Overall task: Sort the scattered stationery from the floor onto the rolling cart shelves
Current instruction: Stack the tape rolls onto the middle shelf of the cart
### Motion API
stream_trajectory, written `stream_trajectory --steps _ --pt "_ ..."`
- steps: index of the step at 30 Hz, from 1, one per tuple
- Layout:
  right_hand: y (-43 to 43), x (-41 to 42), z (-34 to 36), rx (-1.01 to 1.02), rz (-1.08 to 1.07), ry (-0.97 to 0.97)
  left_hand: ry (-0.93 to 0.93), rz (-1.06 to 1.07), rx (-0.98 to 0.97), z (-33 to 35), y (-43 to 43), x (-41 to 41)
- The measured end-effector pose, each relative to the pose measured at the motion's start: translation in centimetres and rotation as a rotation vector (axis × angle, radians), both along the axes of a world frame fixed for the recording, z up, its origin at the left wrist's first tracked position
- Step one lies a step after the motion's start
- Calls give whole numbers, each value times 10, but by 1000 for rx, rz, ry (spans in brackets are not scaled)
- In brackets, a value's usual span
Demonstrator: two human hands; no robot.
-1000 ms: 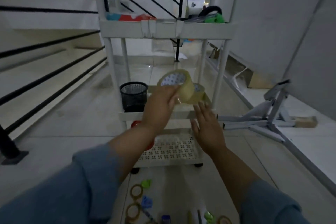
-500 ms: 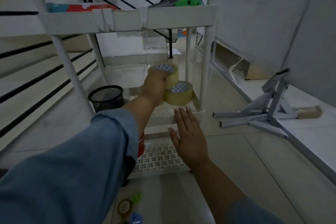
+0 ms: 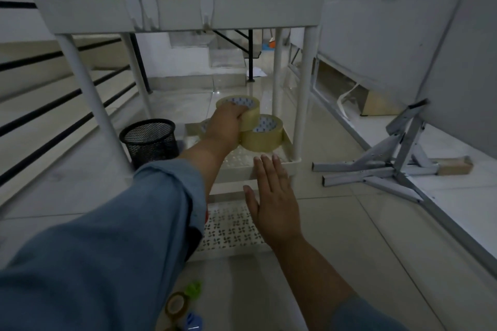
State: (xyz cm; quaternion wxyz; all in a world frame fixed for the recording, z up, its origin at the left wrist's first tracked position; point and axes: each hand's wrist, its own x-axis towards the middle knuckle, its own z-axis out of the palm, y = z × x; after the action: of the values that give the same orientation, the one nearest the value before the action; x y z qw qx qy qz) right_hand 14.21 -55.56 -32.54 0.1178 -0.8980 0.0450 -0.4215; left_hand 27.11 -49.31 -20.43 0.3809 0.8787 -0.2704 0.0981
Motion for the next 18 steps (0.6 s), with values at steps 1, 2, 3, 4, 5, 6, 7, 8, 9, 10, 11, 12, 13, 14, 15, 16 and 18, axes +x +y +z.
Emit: stream_trajectory --steps 1,2,3,4,5,6,7,8,9,10,11,12,13,14,15,16,18 --pt "0 0 0 -5 1 7 8 5 -1 -2 0 1" --pt "-1 1 -1 -8 3 14 15 9 0 -5 -1 2" --pt "-1 0 -1 -11 6 16 26 35 14 -7 -1 0" --pt "0 0 -2 -15 11 18 16 80 33 -8 0 -4" --pt "0 -1 -1 -19 17 16 -12 107 31 -8 1 -11" --pt "1 -2 -1 -19 18 16 -37 96 -19 -8 2 -23" --pt "2 -4 0 -17 13 21 -49 57 -110 -8 4 -38" --pt "3 -5 1 -12 9 33 -61 5 -211 -9 8 -56" --pt "5 -8 3 -2 7 48 -69 -38 -299 -10 14 -74" --pt "6 -8 5 10 5 65 -83 -72 -360 -14 21 -89" --pt "8 -11 6 29 7 93 -91 -96 -382 -20 31 -102" --pt "10 -13 7 54 14 129 -94 -112 -378 -29 42 -114" --pt "13 -15 8 77 24 173 -87 -120 -352 -38 53 -125" --pt "18 -19 7 85 26 215 -76 -126 -316 -48 67 -137" --pt "23 -23 6 77 23 251 -58 -120 -285 -58 80 -148" --pt "29 -27 4 57 27 286 -44 -106 -272 -67 93 -159" --pt "45 -35 -3 17 57 374 -16 -62 -296 -91 121 -177"
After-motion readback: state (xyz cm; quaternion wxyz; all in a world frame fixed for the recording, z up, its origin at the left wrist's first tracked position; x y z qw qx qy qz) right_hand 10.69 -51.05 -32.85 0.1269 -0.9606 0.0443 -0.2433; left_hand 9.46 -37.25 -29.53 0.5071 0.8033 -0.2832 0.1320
